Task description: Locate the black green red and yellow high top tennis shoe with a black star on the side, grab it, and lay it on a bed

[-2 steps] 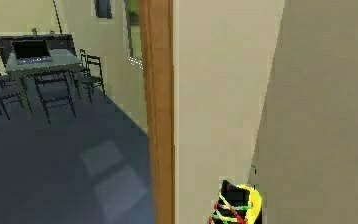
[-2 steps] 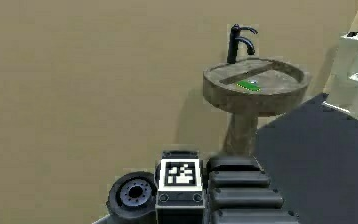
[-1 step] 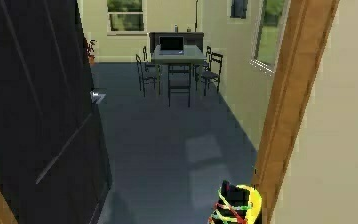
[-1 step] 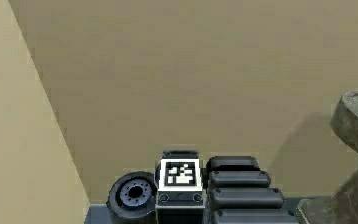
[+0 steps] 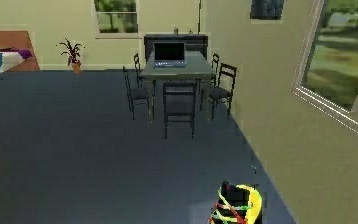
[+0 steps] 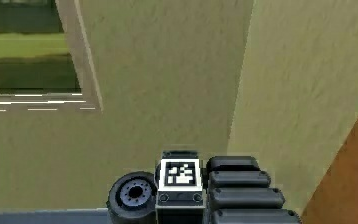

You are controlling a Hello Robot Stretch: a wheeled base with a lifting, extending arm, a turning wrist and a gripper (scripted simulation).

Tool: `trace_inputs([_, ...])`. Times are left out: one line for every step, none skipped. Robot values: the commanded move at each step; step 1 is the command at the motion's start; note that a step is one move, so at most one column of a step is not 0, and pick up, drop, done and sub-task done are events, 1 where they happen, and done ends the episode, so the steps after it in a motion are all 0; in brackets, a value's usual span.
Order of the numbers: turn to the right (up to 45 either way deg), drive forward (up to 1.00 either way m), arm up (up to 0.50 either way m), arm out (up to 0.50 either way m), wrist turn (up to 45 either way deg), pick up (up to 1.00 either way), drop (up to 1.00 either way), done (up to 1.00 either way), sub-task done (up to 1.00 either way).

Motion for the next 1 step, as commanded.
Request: trace_inputs([-9.0, 0.0, 0.0, 0.0, 0.0, 0.0, 0.0, 0.0, 0.0])
